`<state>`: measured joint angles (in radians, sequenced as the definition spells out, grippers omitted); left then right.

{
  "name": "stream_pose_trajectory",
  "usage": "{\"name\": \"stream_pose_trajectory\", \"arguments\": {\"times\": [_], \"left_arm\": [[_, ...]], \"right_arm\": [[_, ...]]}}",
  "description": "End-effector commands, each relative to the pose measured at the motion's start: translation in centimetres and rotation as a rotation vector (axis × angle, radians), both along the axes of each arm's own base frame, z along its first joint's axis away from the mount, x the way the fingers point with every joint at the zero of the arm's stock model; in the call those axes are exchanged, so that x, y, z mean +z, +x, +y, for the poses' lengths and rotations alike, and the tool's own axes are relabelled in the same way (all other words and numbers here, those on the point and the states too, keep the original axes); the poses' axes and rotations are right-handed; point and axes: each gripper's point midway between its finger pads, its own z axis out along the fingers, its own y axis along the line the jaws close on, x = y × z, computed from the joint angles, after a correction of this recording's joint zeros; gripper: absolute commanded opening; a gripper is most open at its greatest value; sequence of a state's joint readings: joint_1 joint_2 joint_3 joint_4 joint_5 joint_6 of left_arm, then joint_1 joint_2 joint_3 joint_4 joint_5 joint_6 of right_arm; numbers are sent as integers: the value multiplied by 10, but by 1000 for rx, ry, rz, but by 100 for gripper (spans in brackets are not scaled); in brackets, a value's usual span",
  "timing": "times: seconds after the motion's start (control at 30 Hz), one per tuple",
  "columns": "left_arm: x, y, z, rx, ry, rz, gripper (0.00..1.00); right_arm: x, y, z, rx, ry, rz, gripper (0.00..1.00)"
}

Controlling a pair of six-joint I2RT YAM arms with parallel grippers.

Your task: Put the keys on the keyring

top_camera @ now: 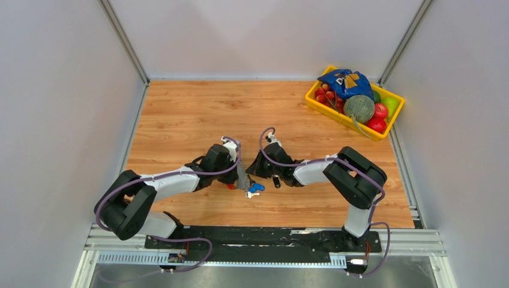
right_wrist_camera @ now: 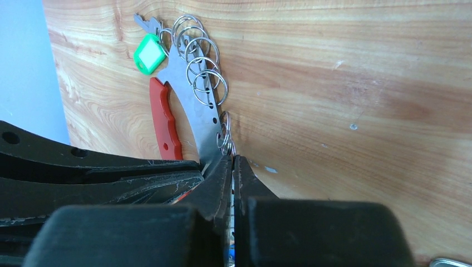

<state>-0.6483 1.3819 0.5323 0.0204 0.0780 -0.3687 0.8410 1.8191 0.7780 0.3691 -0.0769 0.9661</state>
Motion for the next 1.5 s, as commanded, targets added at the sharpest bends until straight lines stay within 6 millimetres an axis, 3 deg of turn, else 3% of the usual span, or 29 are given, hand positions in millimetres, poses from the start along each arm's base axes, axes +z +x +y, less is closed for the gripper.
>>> {"name": "stream_pose_trajectory", "arguments": {"times": [0.0, 0.13, 0.27, 0.4, 0.53, 0.6, 0.63, 0.8, 0.93, 1.1, 1.33, 1.47], "left_arm": [[1, 0, -4, -19, 4, 1, 15], [7, -1, -8, -35, -24, -12, 15], [24, -6, -18, -75, -88, -56, 15], [56, -14, -32, -133, -198, -142, 16], [98, -24, -39, -170, -312, -244, 21], [134, -31, -38, -182, -384, -330, 24], [142, -32, -36, -181, -397, -346, 27], [207, -47, -16, -129, -526, -492, 36], [241, -59, -4, -99, -622, -560, 43], [256, -71, 0, -131, -645, -566, 47], [272, -91, -11, -257, -689, -550, 52], [277, -104, -17, -343, -710, -528, 52]], "right_arm": [[4, 6, 4, -3, 11, -21, 0], [19, 9, 0, -5, 6, -74, 0], [48, 12, -7, 4, 3, -162, 0], [80, 10, -12, 57, -3, -264, 0], [113, 3, -13, 138, -2, -359, 0], [130, 0, -11, 193, -2, -414, 0], [137, -3, -11, 218, -6, -436, 0], [171, -17, -12, 338, -16, -560, 0], [189, -34, -11, 433, -32, -627, 0], [216, -64, -14, 555, -35, -718, 0], [257, -106, -15, 702, -14, -851, 0], [270, -123, -15, 751, -24, -889, 0]]}}
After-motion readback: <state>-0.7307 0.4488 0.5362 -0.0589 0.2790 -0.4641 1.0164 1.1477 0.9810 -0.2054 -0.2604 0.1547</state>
